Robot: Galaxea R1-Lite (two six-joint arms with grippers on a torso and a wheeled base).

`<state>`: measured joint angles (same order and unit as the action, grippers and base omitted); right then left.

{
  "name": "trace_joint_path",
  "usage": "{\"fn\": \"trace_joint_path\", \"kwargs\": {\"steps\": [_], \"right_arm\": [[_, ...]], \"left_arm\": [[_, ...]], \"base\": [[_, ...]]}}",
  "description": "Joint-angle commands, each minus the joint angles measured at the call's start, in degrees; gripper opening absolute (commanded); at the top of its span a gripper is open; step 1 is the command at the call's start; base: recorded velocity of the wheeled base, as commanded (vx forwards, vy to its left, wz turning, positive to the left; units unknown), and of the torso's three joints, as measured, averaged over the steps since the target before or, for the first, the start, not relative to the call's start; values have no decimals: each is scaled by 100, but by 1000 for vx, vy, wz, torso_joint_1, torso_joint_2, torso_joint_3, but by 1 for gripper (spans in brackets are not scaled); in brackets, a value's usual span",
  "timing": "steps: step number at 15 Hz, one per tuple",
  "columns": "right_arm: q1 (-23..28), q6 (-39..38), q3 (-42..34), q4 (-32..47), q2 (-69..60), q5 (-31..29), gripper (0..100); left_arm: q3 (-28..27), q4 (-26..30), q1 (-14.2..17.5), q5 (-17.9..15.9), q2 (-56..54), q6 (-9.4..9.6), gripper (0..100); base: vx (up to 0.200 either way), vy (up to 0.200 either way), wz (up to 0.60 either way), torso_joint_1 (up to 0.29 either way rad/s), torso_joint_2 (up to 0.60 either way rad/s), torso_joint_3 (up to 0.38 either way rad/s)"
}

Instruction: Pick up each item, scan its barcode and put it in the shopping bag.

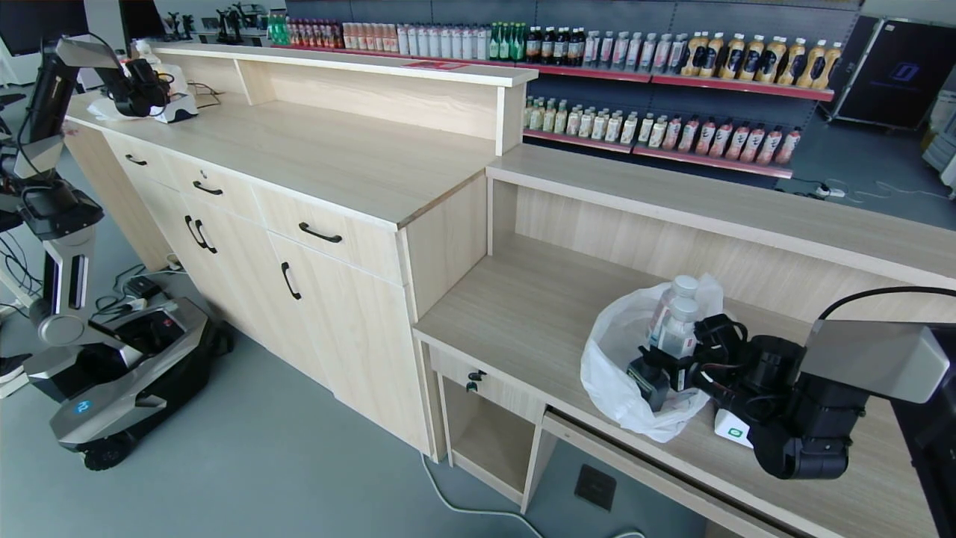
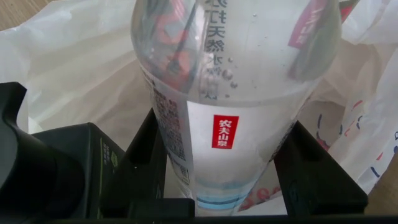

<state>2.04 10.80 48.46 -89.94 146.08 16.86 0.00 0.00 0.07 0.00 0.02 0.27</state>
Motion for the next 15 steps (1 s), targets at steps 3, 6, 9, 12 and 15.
{"fn": "trace_joint_path", "kwargs": {"steps": [3,6,9,12,15], "right_arm": [[34,1,6,-6,61,2,0],[60,-8,120,-6,122,2,0],[60,-34,190,-6,175,2,0],[51,-52,322,-6,246,2,0],[60,-61,393,-6,298,2,0]], "left_arm": [[0,0,1,0,-2,0,100],[0,0,1,0,-2,0,100],[0,0,1,0,-2,0,100],[0,0,1,0,-2,0,100],[0,0,1,0,-2,0,100]], "base": [[0,0,0,0,0,0],[0,0,0,0,0,0],[0,0,0,0,0,0],[0,0,0,0,0,0],[0,0,0,0,0,0]]}}
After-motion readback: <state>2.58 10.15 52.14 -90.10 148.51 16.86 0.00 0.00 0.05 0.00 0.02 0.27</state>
